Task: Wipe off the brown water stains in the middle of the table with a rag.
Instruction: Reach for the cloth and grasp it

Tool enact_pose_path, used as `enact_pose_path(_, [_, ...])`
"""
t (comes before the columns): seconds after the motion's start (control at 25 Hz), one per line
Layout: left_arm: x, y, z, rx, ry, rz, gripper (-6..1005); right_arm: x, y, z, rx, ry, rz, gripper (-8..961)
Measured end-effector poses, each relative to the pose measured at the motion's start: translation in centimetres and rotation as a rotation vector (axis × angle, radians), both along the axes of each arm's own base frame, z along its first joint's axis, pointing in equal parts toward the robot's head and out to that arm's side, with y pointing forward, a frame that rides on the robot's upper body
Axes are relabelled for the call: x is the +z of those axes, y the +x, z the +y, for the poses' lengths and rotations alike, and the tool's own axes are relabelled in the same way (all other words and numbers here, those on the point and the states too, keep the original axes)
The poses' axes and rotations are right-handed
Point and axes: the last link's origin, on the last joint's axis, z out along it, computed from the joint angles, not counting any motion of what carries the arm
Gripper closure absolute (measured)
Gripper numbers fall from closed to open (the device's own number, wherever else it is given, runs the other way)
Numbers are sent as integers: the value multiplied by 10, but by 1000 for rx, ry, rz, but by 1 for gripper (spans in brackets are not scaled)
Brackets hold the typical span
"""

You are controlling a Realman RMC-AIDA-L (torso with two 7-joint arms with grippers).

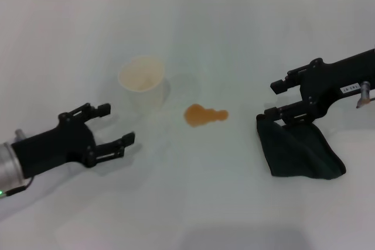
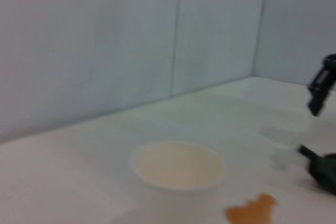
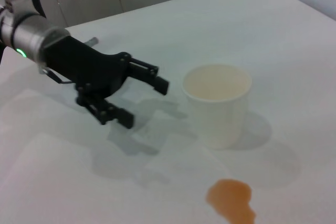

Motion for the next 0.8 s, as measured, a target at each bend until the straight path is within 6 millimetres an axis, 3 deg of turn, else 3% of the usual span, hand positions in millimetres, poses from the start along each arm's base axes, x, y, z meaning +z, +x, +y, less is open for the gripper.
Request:
enact_pose_path(0.4, [39, 31, -10, -74, -266, 173, 118, 6, -6, -8, -74, -7, -85, 309])
enact_pose_path(0.8, [42, 51, -1, -141, -308, 253, 119, -19, -9, -16, -190, -75, -204, 332])
